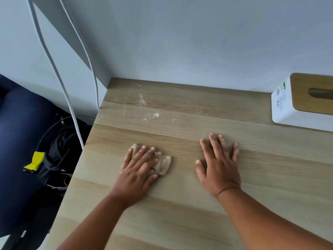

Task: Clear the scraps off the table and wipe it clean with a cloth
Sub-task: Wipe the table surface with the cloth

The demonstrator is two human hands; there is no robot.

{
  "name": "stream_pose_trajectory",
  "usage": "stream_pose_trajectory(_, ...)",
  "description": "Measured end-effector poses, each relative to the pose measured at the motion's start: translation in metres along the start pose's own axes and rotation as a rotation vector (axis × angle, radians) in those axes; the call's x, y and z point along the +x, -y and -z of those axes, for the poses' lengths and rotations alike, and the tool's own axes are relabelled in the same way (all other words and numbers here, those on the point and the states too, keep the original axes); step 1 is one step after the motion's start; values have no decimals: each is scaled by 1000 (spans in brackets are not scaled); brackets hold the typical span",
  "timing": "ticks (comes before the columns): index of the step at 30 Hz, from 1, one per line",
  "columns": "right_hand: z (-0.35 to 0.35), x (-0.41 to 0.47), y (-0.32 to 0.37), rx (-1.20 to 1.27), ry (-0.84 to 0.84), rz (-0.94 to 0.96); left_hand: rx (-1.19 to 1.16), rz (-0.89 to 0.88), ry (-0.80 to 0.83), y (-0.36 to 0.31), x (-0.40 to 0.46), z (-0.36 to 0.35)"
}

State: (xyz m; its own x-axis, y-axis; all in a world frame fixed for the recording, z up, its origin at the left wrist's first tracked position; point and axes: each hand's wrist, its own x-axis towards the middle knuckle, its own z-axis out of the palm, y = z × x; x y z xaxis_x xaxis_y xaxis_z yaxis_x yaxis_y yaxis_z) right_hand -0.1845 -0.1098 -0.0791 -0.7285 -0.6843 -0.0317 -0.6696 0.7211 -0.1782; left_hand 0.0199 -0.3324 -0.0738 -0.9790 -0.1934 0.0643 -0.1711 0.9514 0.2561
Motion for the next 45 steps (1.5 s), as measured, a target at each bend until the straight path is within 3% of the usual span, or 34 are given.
stream_pose_trajectory(5, -1, 1, 1, 10, -15, -4, 1, 461, -58, 13, 62, -1)
stream_pose_trajectory(7, -2, 1, 0, 11, -23, -4, 10, 537, -41, 3, 96, -9)
stream_pose_trajectory(10, -4, 1, -2, 4, -28, -1, 27, 437, 21, -21, 124, -19)
stream_pose_trajectory(13, -4, 0, -3, -7, -17, -2, 19, 198, 61, -38, 111, -20)
stream_pose_trajectory(17, -2, 0, -2, 1, 1, 0, -71, -66, 61, -8, 74, -4)
stream_pose_trajectory(20, -2, 1, -1, 21, 4, 0, -60, 19, 41, 20, 69, 6)
stream_pose_trajectory(24, 0, 1, -1, 31, -10, 0, -24, 387, -6, 17, 109, -1)
stream_pose_trajectory(26, -1, 1, -2, 23, -10, 3, -8, 490, 0, 4, 138, -8)
stream_pose_trajectory(28, -2, 1, -2, 9, -5, 3, 6, 454, 29, -15, 159, -15)
stream_pose_trajectory(32, -3, 1, -3, 6, -6, 4, 18, 191, 113, -45, 153, -20)
stream_pose_trajectory(37, 0, 0, -2, 20, 1, 2, -52, -38, 117, -8, 101, 1)
stream_pose_trajectory(41, 0, 2, -2, 34, 1, -2, -27, 181, 77, 32, 105, 9)
stream_pose_trajectory(45, -1, 2, -1, 22, 4, 2, -1, 436, 49, 15, 161, -7)
